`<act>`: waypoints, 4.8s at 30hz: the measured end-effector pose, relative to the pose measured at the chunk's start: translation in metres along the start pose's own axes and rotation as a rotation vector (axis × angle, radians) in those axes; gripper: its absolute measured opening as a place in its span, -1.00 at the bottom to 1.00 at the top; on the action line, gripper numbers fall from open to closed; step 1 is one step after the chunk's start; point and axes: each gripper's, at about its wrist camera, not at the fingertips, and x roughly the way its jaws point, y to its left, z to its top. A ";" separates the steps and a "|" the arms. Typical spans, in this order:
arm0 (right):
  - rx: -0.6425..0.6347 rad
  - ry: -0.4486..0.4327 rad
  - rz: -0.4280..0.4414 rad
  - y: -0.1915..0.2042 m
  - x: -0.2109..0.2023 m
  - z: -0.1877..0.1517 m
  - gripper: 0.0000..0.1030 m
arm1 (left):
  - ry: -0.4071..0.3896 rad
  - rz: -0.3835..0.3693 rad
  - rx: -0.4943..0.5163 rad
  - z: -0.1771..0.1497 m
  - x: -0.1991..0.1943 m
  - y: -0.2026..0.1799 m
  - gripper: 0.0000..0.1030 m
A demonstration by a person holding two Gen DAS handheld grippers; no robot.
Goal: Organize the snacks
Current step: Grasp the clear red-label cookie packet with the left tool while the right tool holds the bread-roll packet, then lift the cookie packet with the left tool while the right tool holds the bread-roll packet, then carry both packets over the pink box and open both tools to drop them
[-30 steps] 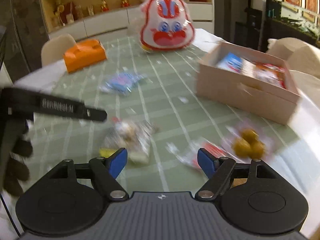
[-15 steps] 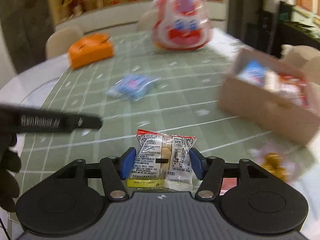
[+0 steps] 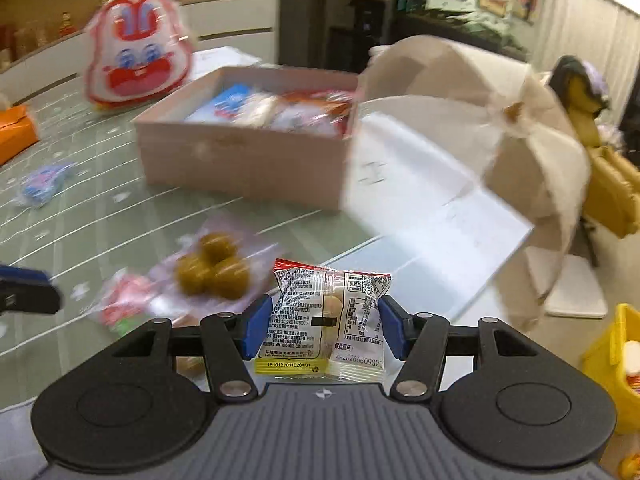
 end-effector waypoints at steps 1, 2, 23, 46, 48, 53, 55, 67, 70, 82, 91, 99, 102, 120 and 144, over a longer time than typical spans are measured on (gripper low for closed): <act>-0.017 -0.007 0.033 0.010 -0.002 -0.002 0.13 | 0.006 0.008 -0.018 -0.002 -0.001 0.005 -0.42; -0.027 -0.008 0.068 0.019 -0.004 -0.003 0.13 | 0.011 0.014 -0.036 -0.004 -0.003 0.010 -0.42; 0.018 -0.013 0.083 0.016 -0.022 -0.017 0.13 | 0.152 -0.041 0.057 -0.019 -0.001 -0.002 -0.47; 0.035 -0.035 0.030 0.015 -0.025 -0.036 0.32 | 0.084 0.062 0.149 0.015 0.046 -0.052 -0.20; 0.040 -0.039 0.026 0.014 -0.025 -0.037 0.36 | 0.075 0.064 0.192 0.013 0.047 -0.056 -0.16; 0.052 -0.054 0.013 0.015 -0.025 -0.041 0.49 | 0.053 0.084 0.276 0.001 0.039 -0.053 -0.08; 0.056 -0.060 0.011 0.016 -0.026 -0.043 0.56 | 0.050 0.098 0.270 -0.004 0.031 -0.045 -0.08; 0.073 -0.080 -0.002 0.018 -0.027 -0.050 0.87 | 0.086 0.034 0.325 -0.025 0.008 -0.036 -0.11; 0.109 -0.068 -0.042 0.017 -0.026 -0.052 1.00 | 0.087 0.029 0.375 -0.031 0.006 -0.038 -0.10; 0.060 -0.006 0.017 0.017 -0.024 -0.043 1.00 | 0.112 0.027 0.379 -0.044 -0.010 -0.034 -0.09; 0.047 -0.006 0.027 0.020 -0.026 -0.044 1.00 | 0.074 0.005 0.342 -0.038 -0.024 -0.034 -0.09; 0.046 -0.010 0.027 0.021 -0.026 -0.045 1.00 | 0.121 0.025 0.389 -0.051 -0.027 -0.031 -0.09; 0.044 -0.007 0.030 0.021 -0.025 -0.044 1.00 | 0.122 0.025 0.377 -0.055 -0.022 -0.028 -0.01; -0.025 -0.009 0.096 0.029 -0.029 -0.015 0.11 | 0.071 0.014 0.278 -0.052 -0.016 -0.027 -0.16; 0.134 -0.038 0.178 -0.060 0.077 0.240 0.13 | -0.039 -0.093 0.033 0.207 0.121 0.007 -0.13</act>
